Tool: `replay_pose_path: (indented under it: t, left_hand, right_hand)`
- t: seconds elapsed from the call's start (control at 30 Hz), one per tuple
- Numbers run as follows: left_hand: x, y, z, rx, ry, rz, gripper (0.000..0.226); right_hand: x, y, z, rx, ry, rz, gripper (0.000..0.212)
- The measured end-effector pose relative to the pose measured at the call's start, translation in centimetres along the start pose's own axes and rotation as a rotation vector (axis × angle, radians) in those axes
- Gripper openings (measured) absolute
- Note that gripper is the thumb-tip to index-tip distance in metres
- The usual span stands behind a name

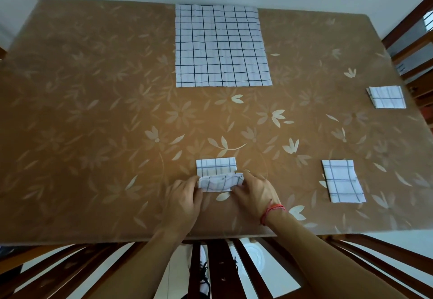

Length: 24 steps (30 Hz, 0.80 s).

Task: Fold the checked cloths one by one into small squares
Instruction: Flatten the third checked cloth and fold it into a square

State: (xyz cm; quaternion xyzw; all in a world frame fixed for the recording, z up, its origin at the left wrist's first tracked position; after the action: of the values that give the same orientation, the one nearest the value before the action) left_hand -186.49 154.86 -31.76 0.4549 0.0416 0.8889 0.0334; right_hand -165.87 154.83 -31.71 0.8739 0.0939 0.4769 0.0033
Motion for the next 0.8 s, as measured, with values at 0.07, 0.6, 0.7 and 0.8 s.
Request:
replay_pose_path:
  t: [0.07,0.6,0.7,0.8]
  left_hand:
    - [-0.2,-0.6,-0.2,0.057,0.004,0.004,0.03]
    - [-0.4,-1.6,-0.2,-0.045,-0.275,0.065,0.046]
    - [-0.3,-1.8,0.4,-0.179,-0.3,0.066,0.047]
    - [-0.9,-2.3,0.3,-0.296,-0.386,0.003,0.049]
  right_hand:
    - [-0.2,-0.6,0.2,-0.059,-0.035,-0.009,0.018]
    - [-0.7,-2.4,0.3,-0.151,-0.039,-0.03,0.038]
    - [-0.5,-2.6,0.2,-0.15,-0.027,-0.025,0.039]
    - [-0.4,-2.6,0.0,-0.147,-0.026,-0.032,0.045]
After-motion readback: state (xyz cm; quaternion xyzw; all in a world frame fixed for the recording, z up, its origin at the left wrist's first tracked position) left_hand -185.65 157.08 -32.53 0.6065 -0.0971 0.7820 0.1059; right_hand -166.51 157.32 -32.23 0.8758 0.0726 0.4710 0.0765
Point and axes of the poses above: each hand's wrist, its own y-axis away from the middle knuckle, its own x-axis out of the back of the hand, z = x × y, the point moved 5 cm from there along -y, towards the middle knuckle, and after that the axes turned 9 degrees about x, right-handed, at the moved point
